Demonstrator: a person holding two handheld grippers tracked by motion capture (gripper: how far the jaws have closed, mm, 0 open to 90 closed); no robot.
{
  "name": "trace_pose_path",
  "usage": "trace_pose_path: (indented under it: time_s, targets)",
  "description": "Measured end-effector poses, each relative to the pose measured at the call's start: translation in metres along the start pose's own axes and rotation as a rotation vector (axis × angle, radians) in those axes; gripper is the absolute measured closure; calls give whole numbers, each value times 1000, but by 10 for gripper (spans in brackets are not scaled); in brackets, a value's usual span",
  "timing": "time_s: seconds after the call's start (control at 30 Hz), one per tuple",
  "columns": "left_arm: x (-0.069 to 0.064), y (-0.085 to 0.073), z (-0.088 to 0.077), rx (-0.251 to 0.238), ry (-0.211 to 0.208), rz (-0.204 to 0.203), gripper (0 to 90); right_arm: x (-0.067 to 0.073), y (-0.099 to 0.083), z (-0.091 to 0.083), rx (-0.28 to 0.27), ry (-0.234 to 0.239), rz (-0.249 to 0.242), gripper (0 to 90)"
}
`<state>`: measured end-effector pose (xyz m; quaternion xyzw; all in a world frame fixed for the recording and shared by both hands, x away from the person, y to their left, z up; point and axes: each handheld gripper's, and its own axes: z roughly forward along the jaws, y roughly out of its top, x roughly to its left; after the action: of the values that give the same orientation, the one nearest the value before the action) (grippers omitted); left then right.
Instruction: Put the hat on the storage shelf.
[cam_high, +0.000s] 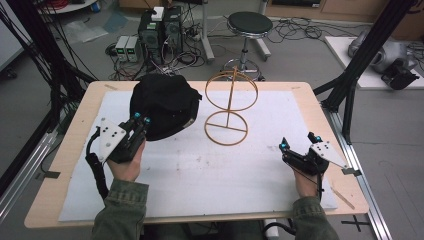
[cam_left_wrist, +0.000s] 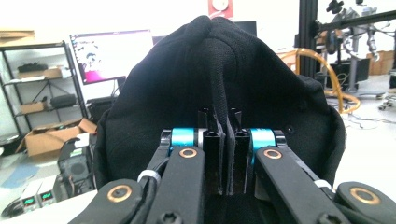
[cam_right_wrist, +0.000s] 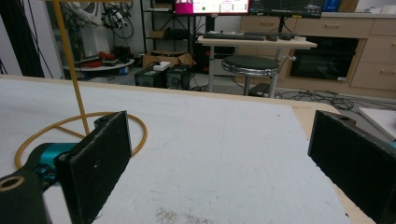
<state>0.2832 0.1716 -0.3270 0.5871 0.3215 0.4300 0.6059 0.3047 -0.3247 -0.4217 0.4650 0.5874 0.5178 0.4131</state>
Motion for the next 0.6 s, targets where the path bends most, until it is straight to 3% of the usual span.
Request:
trace_pose_path:
  time_s: [0.13,0.2,0.6]
  targets:
    - [-6,10,7,-34,-13,3,874,0,0,1,-2,-4,-8,51]
    - [-8,14,11,-36,-20,19,874,0,0,1,1,-2,-4,51]
    - [-15,24,41,-48,-56,12,875,0,1,-1,-15,-15,0,50]
